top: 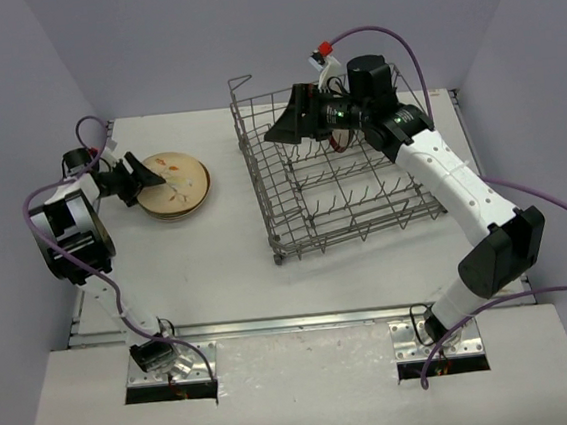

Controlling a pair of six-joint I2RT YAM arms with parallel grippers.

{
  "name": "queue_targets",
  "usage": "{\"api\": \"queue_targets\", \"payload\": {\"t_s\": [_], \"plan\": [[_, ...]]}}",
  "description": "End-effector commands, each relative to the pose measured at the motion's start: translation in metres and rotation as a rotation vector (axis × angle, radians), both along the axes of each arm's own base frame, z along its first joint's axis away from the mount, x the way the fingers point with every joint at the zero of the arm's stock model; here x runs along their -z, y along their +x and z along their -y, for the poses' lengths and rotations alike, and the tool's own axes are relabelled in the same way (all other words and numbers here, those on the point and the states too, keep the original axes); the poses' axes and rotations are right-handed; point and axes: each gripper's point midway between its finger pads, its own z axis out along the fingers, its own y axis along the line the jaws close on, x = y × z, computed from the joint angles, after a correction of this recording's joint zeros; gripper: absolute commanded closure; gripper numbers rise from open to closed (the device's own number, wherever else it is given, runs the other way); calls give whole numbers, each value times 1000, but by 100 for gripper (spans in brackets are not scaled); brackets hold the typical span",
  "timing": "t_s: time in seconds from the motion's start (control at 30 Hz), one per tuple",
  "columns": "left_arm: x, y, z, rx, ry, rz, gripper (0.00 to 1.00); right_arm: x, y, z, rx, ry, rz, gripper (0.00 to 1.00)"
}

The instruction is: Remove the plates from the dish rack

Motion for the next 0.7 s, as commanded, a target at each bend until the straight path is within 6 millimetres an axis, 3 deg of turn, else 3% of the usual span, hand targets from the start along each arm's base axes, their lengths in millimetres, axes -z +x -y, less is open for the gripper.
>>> {"api": "queue_targets", "payload": {"t_s": [0.0, 0.07, 0.23, 0.33, 0.4, 0.6, 0.67], "plan": [[-52, 11, -37, -59, 266, 141, 33, -18, -3, 3, -5, 19, 64, 1], [-61, 10, -50, -97, 383, 147, 19, -17, -3, 4, -1, 17, 63, 1], [-82, 7, -64, -142, 651, 158, 16, -16, -1, 4, 6, 14, 62, 1], [-91, 1, -60, -158, 830, 157, 11, -14, 2, 5, 20, 1, 71, 1], [-99, -2, -57, -177, 859, 174, 11, -12, 13, 13, 81, -41, 105, 1], [-130, -14, -34, -180, 793, 273, 15, -8, 73, 76, 446, -338, 277, 6], [-159, -23, -19, -187, 807, 365, 16, 4, 102, 107, 560, -548, 366, 10]]}}
